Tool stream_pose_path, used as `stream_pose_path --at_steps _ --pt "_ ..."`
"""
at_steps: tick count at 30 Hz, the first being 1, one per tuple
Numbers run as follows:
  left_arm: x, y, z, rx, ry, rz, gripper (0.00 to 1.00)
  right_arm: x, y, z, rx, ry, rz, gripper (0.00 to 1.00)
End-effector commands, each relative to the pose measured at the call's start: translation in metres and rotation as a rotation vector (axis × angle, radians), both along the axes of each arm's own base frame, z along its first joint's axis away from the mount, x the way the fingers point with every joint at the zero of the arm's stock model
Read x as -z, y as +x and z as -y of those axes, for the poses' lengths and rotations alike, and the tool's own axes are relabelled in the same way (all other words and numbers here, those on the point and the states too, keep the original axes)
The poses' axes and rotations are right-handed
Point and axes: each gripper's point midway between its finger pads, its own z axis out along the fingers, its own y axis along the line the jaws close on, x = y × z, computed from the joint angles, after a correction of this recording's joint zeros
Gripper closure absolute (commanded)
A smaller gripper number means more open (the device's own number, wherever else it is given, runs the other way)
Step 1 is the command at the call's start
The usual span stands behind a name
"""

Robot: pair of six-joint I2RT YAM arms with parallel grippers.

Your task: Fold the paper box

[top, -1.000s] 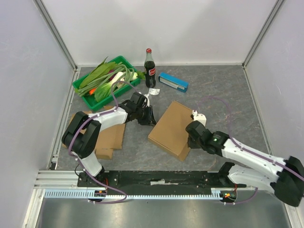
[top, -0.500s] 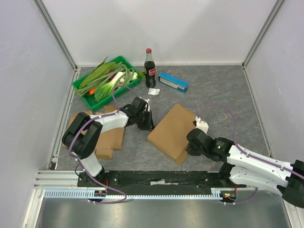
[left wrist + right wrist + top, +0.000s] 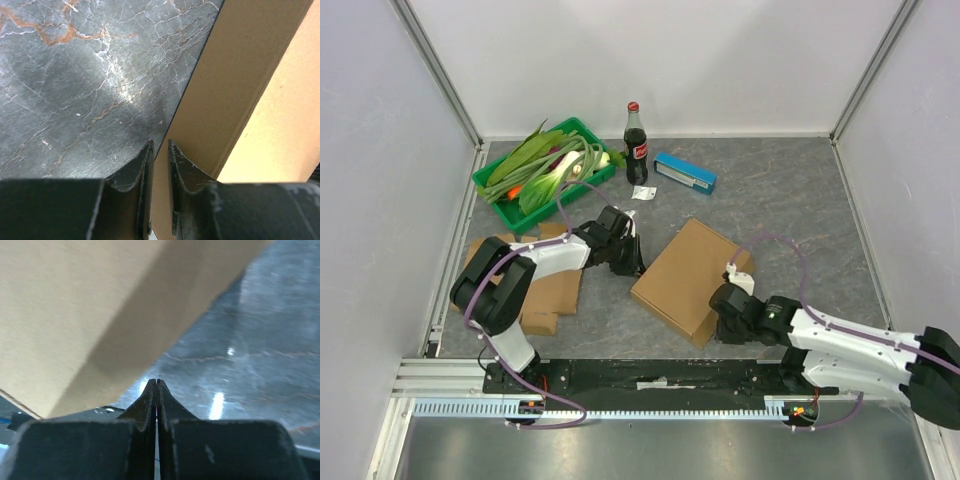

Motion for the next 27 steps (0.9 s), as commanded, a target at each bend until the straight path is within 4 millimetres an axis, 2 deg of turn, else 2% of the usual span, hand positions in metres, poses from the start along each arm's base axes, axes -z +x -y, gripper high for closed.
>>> stream_pose_path --at_steps 1,2,3,4,5,6,7,9,11,13,14,16,17,18,19,20,21,22,23,25,26,27 --pt "-0.008 -0.008 0.004 -0.012 -0.031 0.014 0.79 -0.017 0.022 -0.055 -0.008 0.175 0.044 1.00" --pt "-0.006 -0.014 0.005 -0.023 -0.040 -0.009 0.80 -0.030 0.034 -0.070 0.001 0.216 0.085 1.00" --pt "-0.007 -0.018 0.011 -0.021 -0.067 -0.005 0.81 -0.034 0.042 -0.077 0.048 0.244 0.098 1.00" --pt "-0.002 -0.036 0.012 -0.004 -0.076 -0.029 0.82 -0.035 0.049 -0.082 0.075 0.266 0.108 1.00" --pt "-0.002 -0.046 0.015 -0.021 -0.101 -0.057 0.83 -0.042 0.060 -0.092 0.119 0.324 0.149 1.00" --pt "-0.002 -0.052 0.017 -0.025 -0.112 -0.062 0.83 -0.043 0.064 -0.096 0.147 0.353 0.158 1.00" --pt "0.006 -0.069 0.017 -0.014 -0.112 -0.080 0.84 -0.041 0.071 -0.096 0.204 0.375 0.151 1.00" --pt "0.005 -0.082 0.017 -0.037 -0.137 -0.096 0.85 -0.041 0.080 -0.101 0.256 0.432 0.162 1.00" --pt "0.000 -0.089 0.023 -0.031 -0.164 -0.092 0.85 -0.050 0.089 -0.113 0.304 0.572 0.166 1.00" --pt "-0.001 -0.091 0.026 -0.022 -0.174 -0.098 0.85 -0.054 0.090 -0.126 0.274 0.614 0.153 1.00" --pt "0.001 -0.093 0.027 -0.018 -0.176 -0.108 0.85 -0.069 0.094 -0.140 0.233 0.667 0.170 1.00" --pt "0.000 -0.097 0.035 0.004 -0.194 -0.119 0.85 -0.075 0.087 -0.155 0.209 0.760 0.130 1.00" --pt "-0.002 -0.096 0.040 0.004 -0.211 -0.122 0.85 -0.084 0.087 -0.159 0.229 0.857 0.126 1.00" --pt "0.000 -0.098 0.044 0.008 -0.215 -0.132 0.85 -0.087 0.085 -0.160 0.217 0.874 0.133 1.00" --pt "-0.001 -0.099 0.047 0.015 -0.219 -0.136 0.85 -0.087 0.087 -0.157 0.208 0.838 0.154 1.00" --pt "0.003 -0.099 0.042 -0.002 -0.192 -0.143 0.85 -0.063 0.083 -0.139 0.222 0.615 0.111 1.00" --pt "-0.003 -0.094 0.040 -0.014 -0.187 -0.113 0.85 -0.055 0.083 -0.119 0.155 0.449 0.161 1.00" --pt "-0.003 -0.085 0.032 -0.044 -0.153 -0.073 0.82 -0.047 0.087 -0.098 0.169 0.319 0.190 1.00" --pt "-0.004 -0.081 0.027 -0.034 -0.127 -0.039 0.81 -0.031 0.074 -0.070 0.154 0.169 0.138 1.00" --pt "-0.010 -0.072 0.013 -0.047 -0.075 0.002 0.79 -0.023 0.064 -0.047 0.120 0.078 0.126 1.00" --pt "-0.012 -0.070 0.011 -0.046 -0.068 0.016 0.78 -0.010 0.049 -0.034 0.099 0.034 0.079 1.00" --pt "-0.015 -0.068 0.009 -0.046 -0.057 0.021 0.78 -0.009 0.042 -0.030 0.080 0.032 0.065 1.00"
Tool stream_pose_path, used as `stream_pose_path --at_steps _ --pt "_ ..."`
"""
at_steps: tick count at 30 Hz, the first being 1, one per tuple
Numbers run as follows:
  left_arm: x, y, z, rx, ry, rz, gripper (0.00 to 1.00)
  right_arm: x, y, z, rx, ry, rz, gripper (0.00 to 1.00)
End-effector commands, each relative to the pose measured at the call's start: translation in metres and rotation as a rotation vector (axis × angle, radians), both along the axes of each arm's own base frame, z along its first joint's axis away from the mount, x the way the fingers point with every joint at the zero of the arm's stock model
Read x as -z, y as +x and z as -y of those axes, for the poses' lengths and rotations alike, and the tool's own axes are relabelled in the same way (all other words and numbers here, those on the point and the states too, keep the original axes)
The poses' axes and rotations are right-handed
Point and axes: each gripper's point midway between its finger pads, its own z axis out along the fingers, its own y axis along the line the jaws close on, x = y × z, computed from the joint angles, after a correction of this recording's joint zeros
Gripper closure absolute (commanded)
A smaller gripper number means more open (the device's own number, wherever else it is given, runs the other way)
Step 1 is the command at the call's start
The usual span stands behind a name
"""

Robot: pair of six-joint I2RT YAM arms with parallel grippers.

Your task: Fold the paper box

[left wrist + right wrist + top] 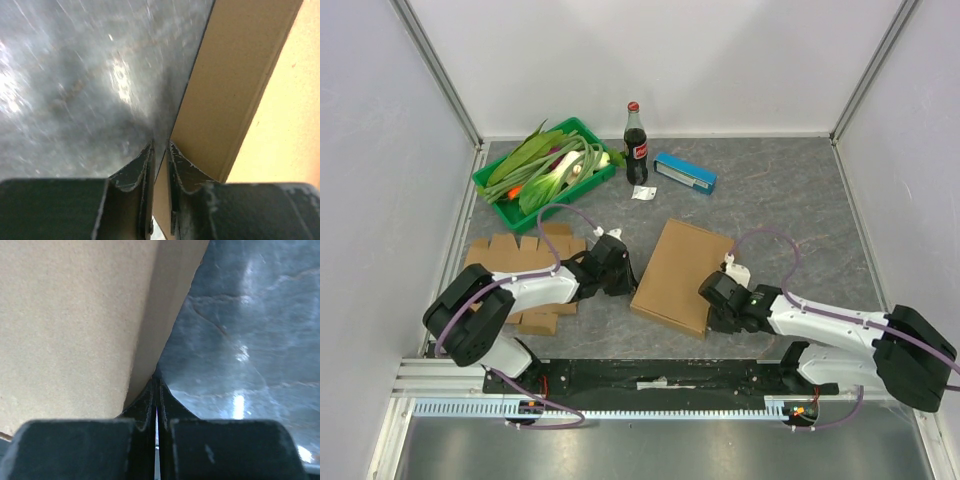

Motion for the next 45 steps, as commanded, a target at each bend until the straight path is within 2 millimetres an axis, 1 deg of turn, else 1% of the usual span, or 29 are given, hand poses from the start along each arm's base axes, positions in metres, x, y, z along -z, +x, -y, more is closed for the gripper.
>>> stream_pose_path --at_steps 1,2,4,5,6,7,12,14,19,21,24,25,27,28,29,30,32,33,34,35,36,37,39,40,41,42,43,44,45 --pt "-0.025 -0.034 0.025 0.177 -0.054 -0.054 0.78 -0.016 0.000 0.004 -0.090 -0.009 0.058 1.00" --pt "-0.026 -0.033 0.025 0.180 -0.049 -0.055 0.78 -0.010 -0.012 0.006 -0.105 0.003 0.015 1.00" --pt "-0.028 -0.034 0.027 0.181 -0.066 -0.058 0.78 -0.014 -0.017 0.004 -0.100 0.048 0.013 1.00" --pt "-0.027 -0.035 0.028 0.180 -0.076 -0.062 0.78 -0.015 -0.019 0.005 -0.102 0.047 0.012 1.00" --pt "-0.023 -0.038 0.026 0.178 -0.073 -0.072 0.78 -0.019 -0.014 0.010 -0.086 0.031 0.035 1.00" --pt "-0.022 -0.039 0.027 0.177 -0.079 -0.077 0.78 -0.021 -0.014 0.017 -0.080 -0.006 0.037 1.00" --pt "-0.018 -0.043 0.019 0.168 -0.063 -0.076 0.78 -0.015 -0.019 0.035 -0.056 -0.082 0.020 1.00" --pt "-0.017 -0.039 0.009 0.152 -0.006 -0.056 0.76 -0.013 -0.022 0.041 -0.056 -0.108 0.008 1.00" --pt "-0.027 -0.030 -0.004 0.129 0.041 -0.008 0.63 -0.012 -0.029 0.050 -0.067 -0.123 -0.002 1.00" --pt "-0.027 -0.033 -0.007 0.128 0.041 -0.017 0.63 -0.013 -0.039 0.043 -0.092 -0.067 -0.032 1.00" --pt "-0.021 -0.045 -0.003 0.151 0.012 -0.067 0.68 -0.015 -0.045 0.030 -0.115 0.002 -0.049 1.00" --pt "-0.017 -0.050 0.000 0.159 -0.007 -0.094 0.74 -0.016 -0.044 0.022 -0.115 0.032 -0.044 1.00" --pt "-0.013 -0.057 0.006 0.179 -0.016 -0.109 0.76 -0.009 -0.046 0.017 -0.122 0.037 -0.072 1.00" --pt "-0.011 -0.059 0.009 0.177 -0.013 -0.121 0.77 -0.008 -0.046 0.010 -0.124 0.059 -0.073 1.00" --pt "-0.012 -0.061 0.013 0.184 -0.019 -0.125 0.79 -0.006 -0.046 0.006 -0.120 0.061 -0.086 1.00" --pt "-0.012 -0.069 0.019 0.204 -0.021 -0.132 0.80 -0.006 -0.047 0.001 -0.131 0.076 -0.084 1.00" --pt "-0.012 -0.078 0.035 0.223 -0.055 -0.145 0.82 -0.018 -0.033 -0.018 -0.102 0.153 -0.034 1.00" --pt "-0.011 -0.091 0.046 0.266 -0.065 -0.158 0.86 -0.026 -0.025 -0.027 -0.086 0.191 0.001 1.00" --pt "-0.010 -0.099 0.056 0.283 -0.086 -0.182 0.87 -0.042 -0.011 -0.041 -0.059 0.261 0.054 1.00" --pt "-0.005 -0.104 0.063 0.301 -0.082 -0.201 0.89 -0.051 -0.004 -0.049 -0.022 0.314 0.073 1.00" --pt "-0.002 -0.118 0.069 0.337 -0.074 -0.211 0.90 -0.058 0.004 -0.057 0.010 0.367 0.085 1.00" --pt "-0.003 -0.121 0.076 0.336 -0.089 -0.205 0.91 -0.073 0.013 -0.074 0.015 0.460 0.125 1.00" --pt "0.003 -0.133 0.081 0.358 -0.078 -0.229 0.92 -0.068 0.015 -0.093 0.026 0.513 0.073 1.00" --pt "0.002 -0.133 0.083 0.363 -0.075 -0.229 0.92 -0.081 0.018 -0.111 0.004 0.579 0.065 1.00" --pt "0.001 -0.133 0.083 0.363 -0.063 -0.229 0.92 -0.069 0.018 -0.115 0.010 0.550 0.039 1.00" --pt "-0.002 -0.127 0.081 0.349 -0.048 -0.200 0.92 -0.074 0.022 -0.119 -0.008 0.548 0.057 1.00" --pt "-0.006 -0.121 0.077 0.328 -0.033 -0.179 0.92 -0.075 0.032 -0.111 0.015 0.456 0.095 1.00" --pt "-0.005 -0.118 0.067 0.306 -0.007 -0.174 0.92 -0.074 0.036 -0.099 0.023 0.389 0.121 1.00" --pt "-0.018 -0.104 0.061 0.271 -0.032 -0.129 0.88 -0.058 0.034 -0.073 0.016 0.270 0.117 1.00"
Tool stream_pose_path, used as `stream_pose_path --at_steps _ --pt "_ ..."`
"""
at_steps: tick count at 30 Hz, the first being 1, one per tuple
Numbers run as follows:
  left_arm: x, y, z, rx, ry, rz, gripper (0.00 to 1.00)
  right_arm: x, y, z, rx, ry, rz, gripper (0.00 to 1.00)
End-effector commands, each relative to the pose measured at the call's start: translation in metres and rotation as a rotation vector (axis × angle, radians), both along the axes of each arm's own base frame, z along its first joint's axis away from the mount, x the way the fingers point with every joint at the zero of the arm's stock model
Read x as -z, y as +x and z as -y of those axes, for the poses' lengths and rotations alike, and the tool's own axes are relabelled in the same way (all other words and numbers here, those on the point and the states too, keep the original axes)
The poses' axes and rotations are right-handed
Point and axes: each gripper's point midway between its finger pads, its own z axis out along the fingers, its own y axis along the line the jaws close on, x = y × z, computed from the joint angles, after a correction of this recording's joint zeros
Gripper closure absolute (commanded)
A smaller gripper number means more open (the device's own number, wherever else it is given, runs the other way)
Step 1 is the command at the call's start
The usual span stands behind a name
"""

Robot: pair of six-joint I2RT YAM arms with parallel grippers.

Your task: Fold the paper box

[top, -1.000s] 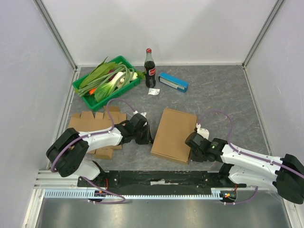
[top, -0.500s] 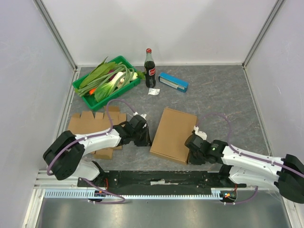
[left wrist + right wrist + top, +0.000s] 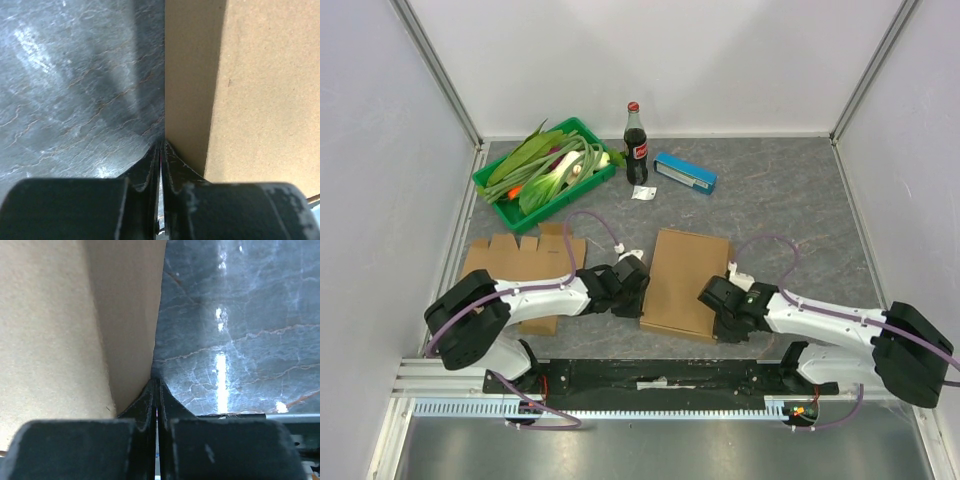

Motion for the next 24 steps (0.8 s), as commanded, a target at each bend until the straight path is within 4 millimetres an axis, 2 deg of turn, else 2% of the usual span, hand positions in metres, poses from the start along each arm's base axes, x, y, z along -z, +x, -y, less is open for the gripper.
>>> stream_pose_path --at_steps 1,2,3,5,6,7,8,9,10,11,12,13,14,15,16,17,18,19,20,21,22,24 --pt "-0.025 -0.022 0.033 0.036 -0.178 -0.055 0.86 -0.055 0.075 -0.081 0.041 0.318 0.291 1.00" --pt "-0.022 -0.018 0.020 0.018 -0.150 -0.052 0.84 -0.055 0.073 -0.068 0.052 0.324 0.280 1.00" --pt "-0.026 -0.001 0.007 -0.015 -0.140 -0.018 0.78 -0.036 0.076 -0.040 0.093 0.280 0.260 1.00" --pt "-0.041 0.017 -0.005 -0.044 -0.168 0.020 0.73 -0.043 0.084 -0.019 0.105 0.286 0.294 1.00" --pt "-0.046 0.035 -0.018 -0.071 -0.172 0.040 0.70 -0.047 0.093 -0.002 0.134 0.244 0.309 1.00" --pt "-0.054 0.045 -0.022 -0.084 -0.183 0.062 0.69 -0.050 0.099 0.011 0.083 0.188 0.340 1.00" --pt "-0.066 0.058 -0.022 -0.093 -0.196 0.092 0.69 -0.053 0.106 0.022 0.075 0.146 0.350 1.00" --pt "-0.071 0.071 -0.028 -0.100 -0.194 0.111 0.68 -0.065 0.123 0.034 0.100 0.119 0.378 1.00" --pt "-0.075 0.079 -0.028 -0.107 -0.197 0.116 0.69 -0.068 0.131 0.041 0.028 0.079 0.395 1.00" --pt "-0.081 0.093 -0.023 -0.113 -0.207 0.125 0.69 -0.063 0.137 0.047 0.015 0.044 0.362 1.00" --pt "-0.083 0.104 -0.026 -0.124 -0.217 0.126 0.69 -0.076 0.155 0.054 0.014 0.048 0.384 1.00" --pt "-0.084 0.115 -0.025 -0.139 -0.219 0.135 0.69 -0.069 0.164 0.059 -0.004 0.018 0.356 1.00" --pt "-0.078 0.130 -0.023 -0.155 -0.206 0.124 0.69 -0.069 0.178 0.076 -0.027 -0.027 0.370 1.00" --pt "-0.076 0.145 -0.029 -0.190 -0.201 0.125 0.72 -0.082 0.204 0.075 -0.035 -0.017 0.440 1.00" --pt "-0.084 0.162 -0.024 -0.203 -0.227 0.148 0.74 -0.073 0.217 0.078 -0.052 -0.031 0.423 1.00" --pt "-0.082 0.172 -0.023 -0.213 -0.233 0.140 0.76 -0.075 0.231 0.083 -0.079 -0.052 0.445 1.00" --pt "-0.068 0.183 -0.026 -0.235 -0.205 0.122 0.77 -0.091 0.259 0.079 -0.093 -0.054 0.522 1.00" --pt "-0.077 0.199 -0.020 -0.238 -0.209 0.155 0.78 -0.073 0.269 0.078 -0.114 -0.073 0.483 1.00" --pt "-0.072 0.204 -0.022 -0.249 -0.179 0.146 0.78 -0.070 0.280 0.076 -0.140 -0.083 0.485 1.00" --pt "-0.056 0.211 -0.025 -0.255 -0.141 0.118 0.80 -0.081 0.300 0.071 -0.158 -0.080 0.510 1.00" --pt "-0.063 0.221 -0.022 -0.257 -0.143 0.132 0.81 -0.060 0.305 0.067 -0.170 -0.072 0.458 1.00" --pt "-0.051 0.227 -0.027 -0.275 -0.111 0.113 0.81 -0.060 0.318 0.052 -0.189 -0.018 0.456 1.00"
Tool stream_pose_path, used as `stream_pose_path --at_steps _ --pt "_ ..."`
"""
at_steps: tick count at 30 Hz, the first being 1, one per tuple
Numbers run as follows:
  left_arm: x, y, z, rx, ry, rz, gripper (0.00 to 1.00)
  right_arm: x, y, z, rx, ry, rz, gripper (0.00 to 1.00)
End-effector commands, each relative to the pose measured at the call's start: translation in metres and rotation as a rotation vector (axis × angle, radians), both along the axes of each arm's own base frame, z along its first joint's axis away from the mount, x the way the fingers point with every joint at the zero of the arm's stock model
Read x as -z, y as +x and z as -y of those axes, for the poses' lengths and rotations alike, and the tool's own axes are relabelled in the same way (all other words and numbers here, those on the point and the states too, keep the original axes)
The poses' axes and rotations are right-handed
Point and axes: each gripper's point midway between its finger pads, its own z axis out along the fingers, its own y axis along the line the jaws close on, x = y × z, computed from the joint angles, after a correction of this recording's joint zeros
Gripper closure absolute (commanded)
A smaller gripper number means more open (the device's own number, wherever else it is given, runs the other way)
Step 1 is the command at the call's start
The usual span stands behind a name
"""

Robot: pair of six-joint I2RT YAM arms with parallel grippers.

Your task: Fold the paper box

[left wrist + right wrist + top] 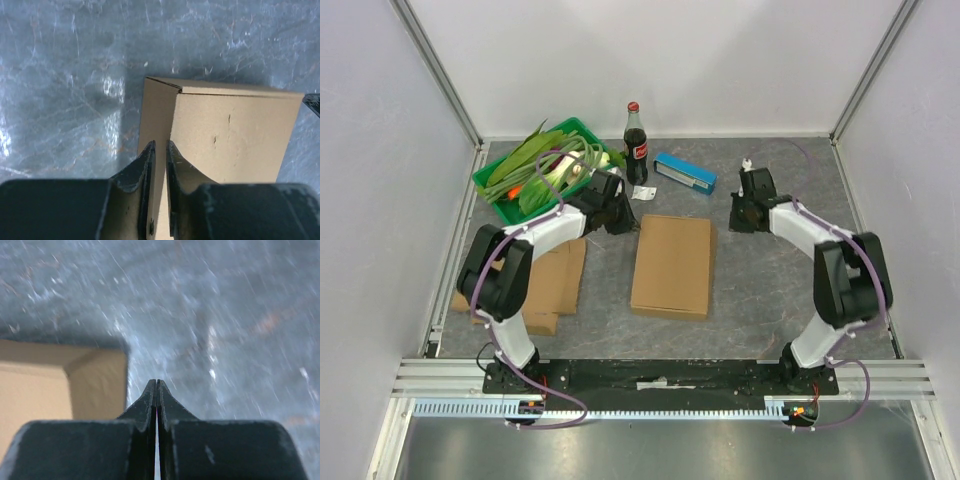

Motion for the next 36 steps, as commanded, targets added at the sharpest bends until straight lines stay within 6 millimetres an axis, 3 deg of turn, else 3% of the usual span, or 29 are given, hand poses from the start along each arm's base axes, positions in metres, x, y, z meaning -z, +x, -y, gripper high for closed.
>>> stream_pose_path --at_steps 1,6,8,11,14,16,19,24,27,31,34,36 --pt "0.009 0.022 -0.006 0.001 0.073 0.012 0.81 0.001 0.044 -0.030 -0.147 0.038 0.055 1.00" --pt "0.021 0.022 -0.002 0.008 0.059 -0.019 0.82 0.020 0.041 -0.049 -0.143 0.015 0.020 1.00" --pt "0.026 0.022 -0.002 0.006 0.064 -0.029 0.83 0.032 0.033 -0.036 -0.065 -0.029 -0.025 1.00" --pt "0.022 0.021 -0.011 0.001 0.093 -0.010 0.83 0.029 0.023 -0.004 0.058 -0.126 -0.009 1.00" --pt "0.011 0.021 -0.025 -0.035 0.088 0.012 0.80 0.013 0.018 0.021 0.107 -0.185 0.011 1.00" --pt "0.003 0.026 -0.035 -0.065 0.063 0.033 0.78 -0.002 0.016 0.026 0.114 -0.195 0.034 1.00" --pt "0.002 0.036 -0.038 -0.076 0.055 0.034 0.76 -0.010 0.006 0.001 0.080 -0.058 0.023 1.00" --pt "0.021 0.043 -0.024 -0.059 0.011 -0.020 0.84 0.004 0.000 -0.040 0.032 0.159 -0.022 1.00" --pt "0.007 0.040 -0.026 -0.070 -0.013 0.038 0.80 0.008 0.008 -0.045 0.014 0.173 -0.001 1.00" --pt "-0.015 0.040 -0.040 -0.113 -0.007 0.110 0.65 0.017 0.022 -0.047 0.001 0.159 0.001 1.00" --pt "-0.032 0.042 -0.048 -0.140 -0.026 0.166 0.61 0.023 0.027 -0.047 0.003 0.155 -0.011 1.00" --pt "-0.033 0.045 -0.053 -0.159 -0.010 0.165 0.66 0.025 0.029 -0.046 0.010 0.142 -0.010 1.00"
